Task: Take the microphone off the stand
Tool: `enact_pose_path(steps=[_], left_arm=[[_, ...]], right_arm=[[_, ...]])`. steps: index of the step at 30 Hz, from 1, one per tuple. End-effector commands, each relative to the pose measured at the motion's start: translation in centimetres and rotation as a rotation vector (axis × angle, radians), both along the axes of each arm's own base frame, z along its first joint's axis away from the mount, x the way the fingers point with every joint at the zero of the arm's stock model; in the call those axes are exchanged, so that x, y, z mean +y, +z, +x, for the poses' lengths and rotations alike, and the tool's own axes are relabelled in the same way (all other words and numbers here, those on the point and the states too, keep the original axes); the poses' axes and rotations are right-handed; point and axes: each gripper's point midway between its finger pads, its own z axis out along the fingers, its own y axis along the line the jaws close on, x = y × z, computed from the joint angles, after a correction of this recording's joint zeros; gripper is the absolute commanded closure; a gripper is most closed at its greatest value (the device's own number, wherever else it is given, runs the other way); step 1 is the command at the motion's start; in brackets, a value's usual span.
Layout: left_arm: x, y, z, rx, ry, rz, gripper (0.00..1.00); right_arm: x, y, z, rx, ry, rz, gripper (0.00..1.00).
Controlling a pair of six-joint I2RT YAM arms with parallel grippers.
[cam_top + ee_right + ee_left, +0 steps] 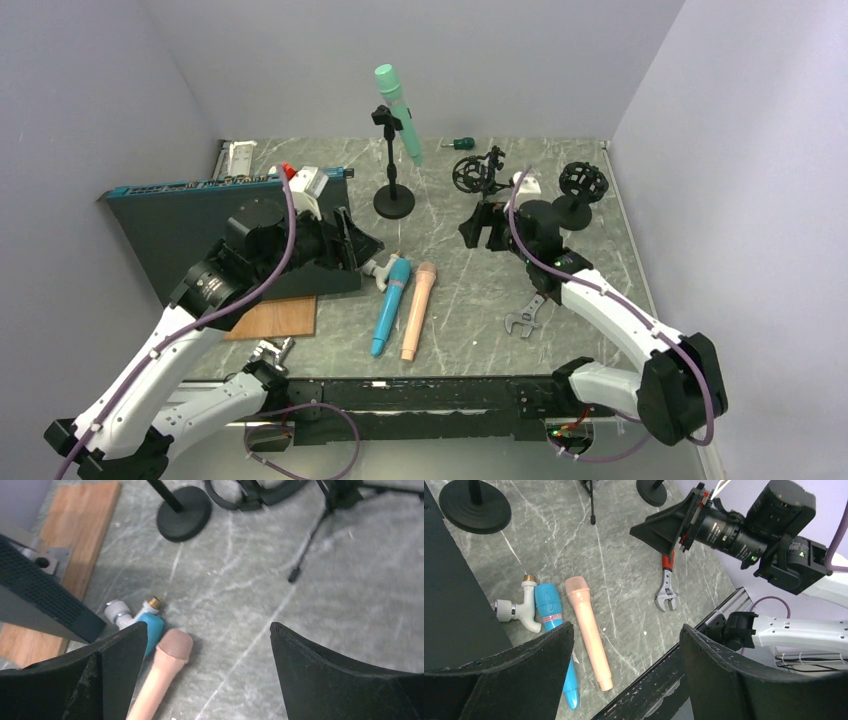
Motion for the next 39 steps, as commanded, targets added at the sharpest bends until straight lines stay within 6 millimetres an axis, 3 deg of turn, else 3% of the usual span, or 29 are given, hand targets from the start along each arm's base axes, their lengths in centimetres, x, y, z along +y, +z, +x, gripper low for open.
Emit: enact_pose_path(steps=[1, 4, 8, 9, 13, 15, 21, 26, 34, 37, 39], left_arm=[[0.2, 2.4, -0.5, -0.073, -0.011, -0.051, 0.19], [0.8, 2.5, -0.9, -0.074, 0.005, -0.05, 0.19], [2.0, 2.5, -1.7, -0.073, 0.035, -0.039, 0.19], [2.4, 2.5, -1.9, -0.074, 0.045, -0.037, 0.19], [3.7, 2.3, -2.6, -0.073, 0.084, -0.023, 0.19], [4.3, 2.4, -2.8, -0.078, 0.103, -0.015, 0.18], [5.0, 3.1, -2.7, -0.096, 0.128, 0.006, 0.17], [4.7, 3.3, -2.4, -0.097, 0.118, 0.013, 0.18], [4.4, 4.2, -2.3, -0.103, 0.11, 0.004, 0.18], [4.3, 4.3, -2.2, -0.098, 0.112, -0.003, 0.18], [4.3, 4.5, -2.3, -0.098, 0.111, -0.008, 0.18]], right_arm=[[4.1, 7.4, 2.6, -0.21, 0.207, 0.017, 0.05], [6.9, 11.1, 5.4, -0.287, 0.292, 0.041, 0.05], [10.2, 13.0, 9.6, -0.349, 0.413, 0.013, 0.04], [11.2, 14.7, 10.6, -0.38, 0.458, 0.005, 0.05], [12.9, 14.4, 14.7, -0.368, 0.464, -0.024, 0.07], [13.7, 14.1, 15.8, -0.367, 0.475, -0.027, 0.07], [15.7, 13.5, 17.0, -0.359, 0.505, -0.019, 0.17], [16.5, 12.2, 17.9, -0.376, 0.392, -0.16, 0.22], [15.0, 12.9, 19.0, -0.431, 0.045, -0.357, 0.54], [14.6, 12.6, 19.3, -0.437, 0.01, -0.375, 0.68], [15.2, 12.7, 18.9, -0.462, 0.073, -0.393, 0.85]])
